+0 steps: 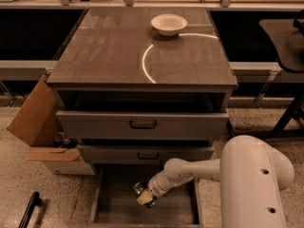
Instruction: Place green can into bottom drawer
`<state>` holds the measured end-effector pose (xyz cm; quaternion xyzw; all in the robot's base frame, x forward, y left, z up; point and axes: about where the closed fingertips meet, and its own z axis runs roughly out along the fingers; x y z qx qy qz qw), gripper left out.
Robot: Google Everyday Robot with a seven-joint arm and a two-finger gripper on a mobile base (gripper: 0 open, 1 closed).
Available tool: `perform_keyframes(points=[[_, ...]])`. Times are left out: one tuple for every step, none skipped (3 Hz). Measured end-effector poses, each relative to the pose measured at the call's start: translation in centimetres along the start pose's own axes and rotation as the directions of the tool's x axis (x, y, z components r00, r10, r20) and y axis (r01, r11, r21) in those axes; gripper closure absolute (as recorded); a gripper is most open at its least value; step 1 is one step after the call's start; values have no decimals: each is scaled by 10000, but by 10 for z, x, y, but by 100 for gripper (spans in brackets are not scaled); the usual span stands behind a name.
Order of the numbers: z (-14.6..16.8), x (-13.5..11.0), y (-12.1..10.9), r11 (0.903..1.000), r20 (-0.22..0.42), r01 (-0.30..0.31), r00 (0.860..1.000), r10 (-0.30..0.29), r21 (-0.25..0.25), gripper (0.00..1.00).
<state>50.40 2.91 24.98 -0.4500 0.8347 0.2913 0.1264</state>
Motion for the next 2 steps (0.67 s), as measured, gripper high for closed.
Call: perform_keyframes(points=[[-12, 10, -4, 9994, 40, -300, 9995, 300, 151, 0], [-41, 33, -10, 9951, 96, -824, 9966, 820, 548, 0]])
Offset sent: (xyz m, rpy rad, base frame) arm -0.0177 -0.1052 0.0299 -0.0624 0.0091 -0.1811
